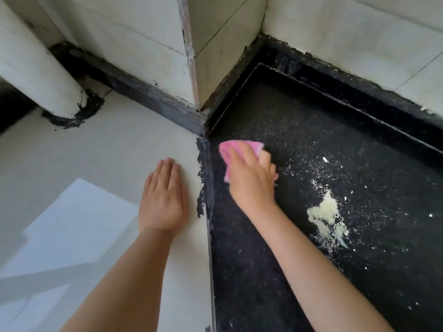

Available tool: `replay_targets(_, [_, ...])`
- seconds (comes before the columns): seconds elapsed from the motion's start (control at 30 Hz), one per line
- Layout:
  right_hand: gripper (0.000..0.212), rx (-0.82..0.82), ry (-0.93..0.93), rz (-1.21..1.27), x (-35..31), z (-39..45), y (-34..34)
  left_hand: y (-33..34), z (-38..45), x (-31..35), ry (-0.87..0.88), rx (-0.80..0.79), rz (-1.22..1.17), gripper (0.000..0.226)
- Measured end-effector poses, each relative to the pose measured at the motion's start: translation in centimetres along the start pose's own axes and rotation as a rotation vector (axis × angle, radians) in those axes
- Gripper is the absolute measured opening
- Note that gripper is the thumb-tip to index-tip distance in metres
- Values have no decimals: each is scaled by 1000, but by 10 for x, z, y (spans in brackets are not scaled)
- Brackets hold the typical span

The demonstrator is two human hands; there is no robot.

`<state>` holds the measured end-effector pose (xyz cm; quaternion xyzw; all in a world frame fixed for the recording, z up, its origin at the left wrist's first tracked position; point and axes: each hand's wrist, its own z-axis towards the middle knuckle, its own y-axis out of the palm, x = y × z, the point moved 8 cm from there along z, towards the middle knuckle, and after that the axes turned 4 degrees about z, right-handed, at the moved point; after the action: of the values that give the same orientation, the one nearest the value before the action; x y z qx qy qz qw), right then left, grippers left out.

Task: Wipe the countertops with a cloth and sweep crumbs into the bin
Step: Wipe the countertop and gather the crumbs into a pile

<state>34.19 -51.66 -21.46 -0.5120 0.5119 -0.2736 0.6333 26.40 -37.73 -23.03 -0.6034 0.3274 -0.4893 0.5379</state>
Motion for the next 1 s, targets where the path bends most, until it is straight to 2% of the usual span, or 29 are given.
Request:
replay_targets(0.1, [52,139,193,-3,62,-12,-27,0,0,0,1,-8,14,58])
replay_targets(0.23, [53,409,201,114,91,-30,-67,-1,-1,2,22,9,56,52])
replay_targets(0.33, [61,374,55,221,48,-11,-67,-3,1,3,33,32,89,49])
replay_targets(0.43, [59,234,-186,161,-11,10,-35,-3,1,3,22,13,77,50])
replay_targets(0.53, [55,52,-226,73,-32,25,-4,-4,2,4,27,5,64,50])
replay_targets(0.6, [54,4,-184,13,-21,30,0,-3,2,3,25,-6,68,51])
replay_targets(0.73, [48,54,69,-22,51,28,-25,-3,0,2,3,-27,63,55])
replay_targets(0.8, [44,107,139,5,78,17,-44,-3,0,1,-1,-19,63,54])
replay_targets(0.93, [37,318,78,142,75,31,-72,0,2,2,2,-23,60,53])
replay_targets(1.0, [36,298,13,112,66,72,-59,1,1,0,4,-28,66,54])
